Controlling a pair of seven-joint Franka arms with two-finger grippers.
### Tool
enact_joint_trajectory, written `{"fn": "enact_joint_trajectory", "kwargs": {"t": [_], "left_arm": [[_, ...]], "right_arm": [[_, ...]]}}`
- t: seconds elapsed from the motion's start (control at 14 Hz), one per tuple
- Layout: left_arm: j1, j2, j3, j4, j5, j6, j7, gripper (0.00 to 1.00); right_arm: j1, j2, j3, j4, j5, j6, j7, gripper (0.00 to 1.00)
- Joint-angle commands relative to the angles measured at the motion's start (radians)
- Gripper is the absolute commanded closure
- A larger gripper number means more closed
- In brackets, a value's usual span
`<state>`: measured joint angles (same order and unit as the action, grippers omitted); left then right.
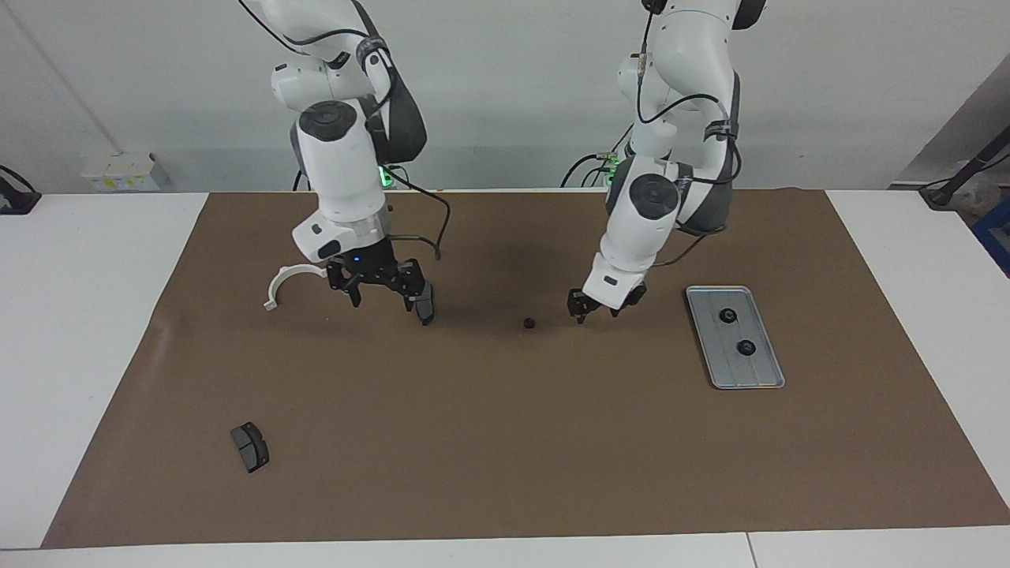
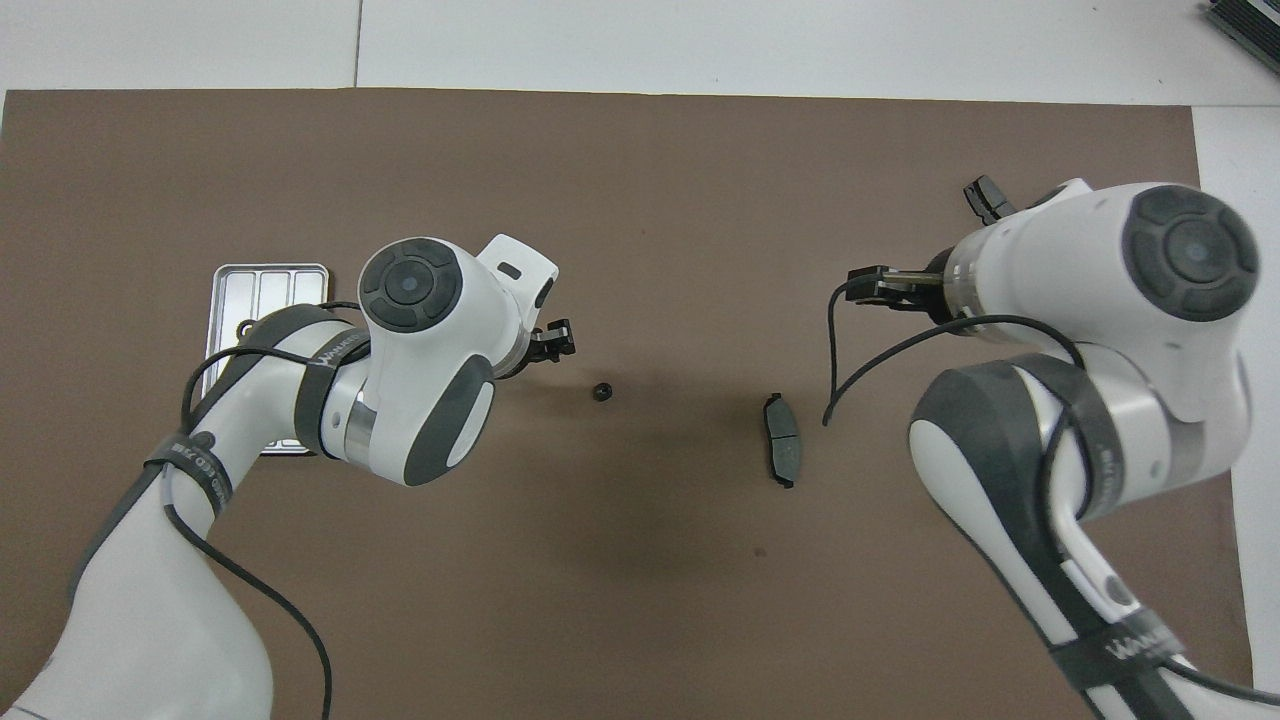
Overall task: Pick bearing gear from pile to tray
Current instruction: 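Grasp the third bearing mid-table with the left gripper while the right gripper withdraws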
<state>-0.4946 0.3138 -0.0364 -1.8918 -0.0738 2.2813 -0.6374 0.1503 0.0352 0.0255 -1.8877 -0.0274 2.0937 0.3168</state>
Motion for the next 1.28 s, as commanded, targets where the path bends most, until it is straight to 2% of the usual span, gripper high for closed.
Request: {"fn": "enact_joint_trajectory", "kwargs": {"t": [0.0,0.43,0.64,0.85,1.0,1.21], "left_arm": [[-0.032,0.024,0.016,-0.001,-0.006,0.063,-0.014,0.28],[-0.090,0.050,0.015,0.002,-0.009,0.106,-0.013,0.35],[-0.140,0.109,0.018,0.013,-0.009,0.112,-0.019,0.35],[-0.144,0.111,0.016,0.016,-0.009,0.095,-0.019,0.36],[-0.144,0.111,0.016,0.014,-0.009,0.093,-0.019,0.42],[-0.142,0.111,0.018,0.017,-0.009,0.095,-0.019,0.60]], "right_arm": [[-0.075,-0.035,0.010,0.074,0.003,-0.123,-0.131,0.00],[-0.135,-0.035,0.004,0.258,0.035,-0.380,-0.182,0.00],[-0.140,-0.046,0.004,0.257,0.035,-0.440,-0.239,0.00],[-0.140,-0.055,0.004,0.243,0.034,-0.454,-0.245,0.00],[-0.140,-0.057,0.004,0.240,0.035,-0.471,-0.246,0.00],[-0.133,-0.063,0.005,0.231,0.034,-0.472,-0.277,0.00]]}}
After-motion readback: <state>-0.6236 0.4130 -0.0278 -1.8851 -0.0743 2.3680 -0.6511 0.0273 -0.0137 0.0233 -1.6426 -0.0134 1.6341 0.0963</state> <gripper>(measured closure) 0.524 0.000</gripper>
